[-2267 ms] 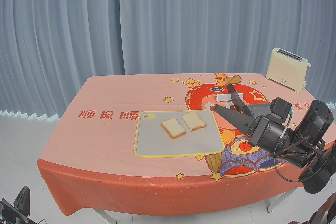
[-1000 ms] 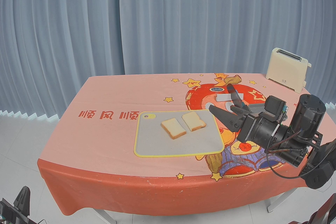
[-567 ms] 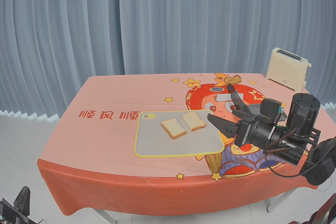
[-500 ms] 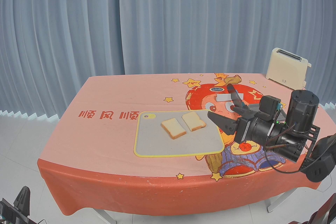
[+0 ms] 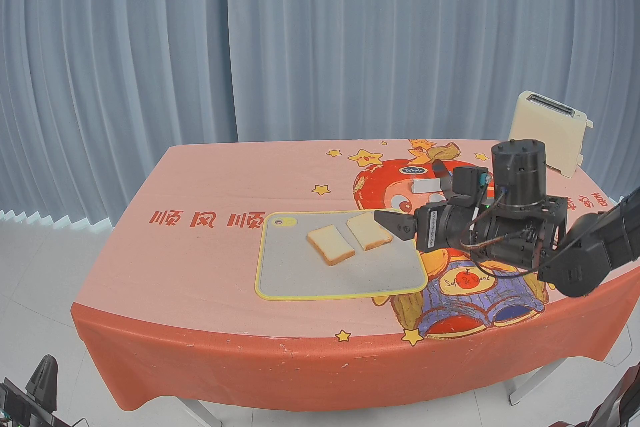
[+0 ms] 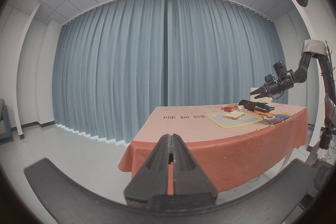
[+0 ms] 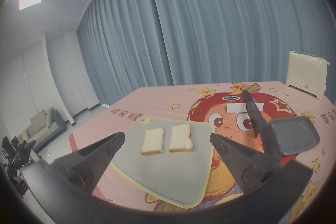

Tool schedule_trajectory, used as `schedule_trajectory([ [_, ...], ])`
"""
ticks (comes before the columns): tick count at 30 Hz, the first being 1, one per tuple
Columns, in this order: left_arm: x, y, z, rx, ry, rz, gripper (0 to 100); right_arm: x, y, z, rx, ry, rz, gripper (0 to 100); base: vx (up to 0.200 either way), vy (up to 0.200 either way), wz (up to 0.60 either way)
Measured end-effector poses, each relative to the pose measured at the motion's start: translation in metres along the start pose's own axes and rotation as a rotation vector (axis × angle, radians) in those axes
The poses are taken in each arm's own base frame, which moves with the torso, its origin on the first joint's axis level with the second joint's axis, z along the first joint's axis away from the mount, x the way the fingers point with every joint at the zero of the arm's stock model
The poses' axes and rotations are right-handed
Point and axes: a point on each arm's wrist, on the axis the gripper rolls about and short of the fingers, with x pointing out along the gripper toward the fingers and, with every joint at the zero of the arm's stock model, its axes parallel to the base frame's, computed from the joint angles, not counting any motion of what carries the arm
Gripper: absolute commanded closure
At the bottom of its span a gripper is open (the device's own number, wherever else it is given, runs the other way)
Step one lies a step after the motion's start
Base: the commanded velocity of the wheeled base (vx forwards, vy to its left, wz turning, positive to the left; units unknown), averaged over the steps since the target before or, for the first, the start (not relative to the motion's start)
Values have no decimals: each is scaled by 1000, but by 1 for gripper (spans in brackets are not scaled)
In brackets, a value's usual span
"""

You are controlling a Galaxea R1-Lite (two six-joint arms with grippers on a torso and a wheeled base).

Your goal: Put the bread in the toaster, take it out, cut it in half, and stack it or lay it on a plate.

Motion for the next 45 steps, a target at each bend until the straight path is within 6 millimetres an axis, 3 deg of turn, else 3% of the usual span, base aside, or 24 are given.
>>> schedule_trajectory([
  [7, 0, 0, 0, 0, 0, 0, 100, 21, -2, 32, -7, 63, -36, 0, 0, 0, 0],
  [10, 0, 0, 0, 0, 0, 0, 100, 33, -7, 36, -5, 110, -70, 0, 0, 0, 0],
  [20, 0, 0, 0, 0, 0, 0, 100, 71, -19, 28, -18, 182, -212, 0, 0, 0, 0],
  [29, 0, 0, 0, 0, 0, 0, 100, 94, -24, 8, -35, 223, -298, 0, 0, 0, 0],
  [45, 0, 0, 0, 0, 0, 0, 100, 110, -29, -2, -47, 234, -366, 0, 0, 0, 0],
])
